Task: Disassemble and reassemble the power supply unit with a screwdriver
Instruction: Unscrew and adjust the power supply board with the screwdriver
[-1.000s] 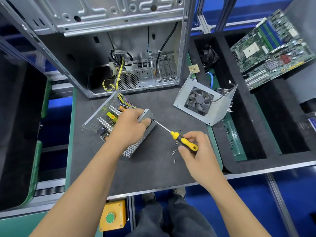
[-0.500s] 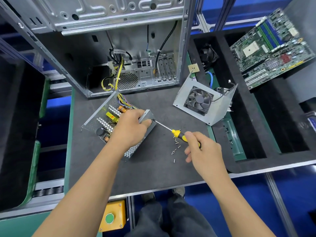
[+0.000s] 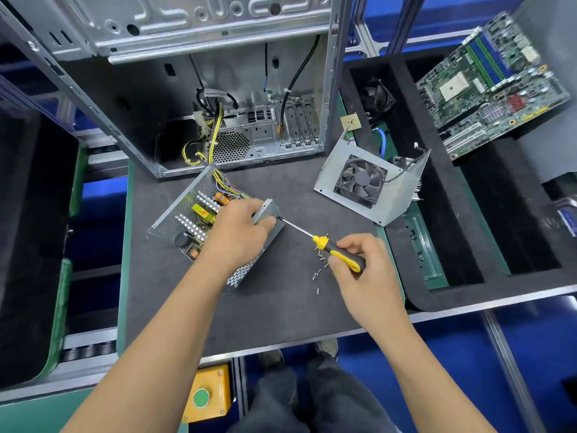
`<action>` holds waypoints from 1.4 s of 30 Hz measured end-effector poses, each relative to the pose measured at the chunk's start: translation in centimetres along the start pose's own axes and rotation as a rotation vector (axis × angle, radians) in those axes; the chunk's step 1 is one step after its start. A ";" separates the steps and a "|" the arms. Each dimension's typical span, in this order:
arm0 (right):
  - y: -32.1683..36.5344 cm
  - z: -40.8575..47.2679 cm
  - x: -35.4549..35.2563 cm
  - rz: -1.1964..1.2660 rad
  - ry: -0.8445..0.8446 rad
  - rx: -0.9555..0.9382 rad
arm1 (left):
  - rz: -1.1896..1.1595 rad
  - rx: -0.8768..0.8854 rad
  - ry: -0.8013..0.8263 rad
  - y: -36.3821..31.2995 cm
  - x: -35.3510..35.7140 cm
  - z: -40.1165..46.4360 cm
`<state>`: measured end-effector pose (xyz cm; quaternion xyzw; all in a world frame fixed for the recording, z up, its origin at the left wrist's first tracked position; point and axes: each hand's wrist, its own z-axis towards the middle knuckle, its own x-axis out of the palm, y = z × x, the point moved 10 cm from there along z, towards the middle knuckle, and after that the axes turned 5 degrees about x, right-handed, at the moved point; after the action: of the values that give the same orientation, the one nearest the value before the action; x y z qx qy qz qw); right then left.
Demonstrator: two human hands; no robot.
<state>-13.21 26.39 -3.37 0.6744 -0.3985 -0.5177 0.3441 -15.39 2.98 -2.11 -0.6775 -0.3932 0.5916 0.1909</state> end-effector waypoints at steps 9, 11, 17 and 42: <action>-1.0 0.1 0.9 0.032 0.075 0.060 | -0.036 -0.025 -0.005 0.3 -0.1 0.1; -1.3 0.2 0.2 0.054 0.012 0.088 | -0.030 -0.030 0.002 0.2 0.0 0.0; -1.4 -0.1 1.6 0.087 0.129 0.104 | -0.037 -0.015 -0.002 0.0 0.0 -0.1; -1.5 -0.1 0.1 0.073 0.004 0.098 | 0.005 0.011 -0.028 -0.3 0.1 -0.3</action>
<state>-12.79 26.93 -4.70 0.6765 -0.4469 -0.4834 0.3301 -15.18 3.25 -1.89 -0.6691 -0.3908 0.6037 0.1877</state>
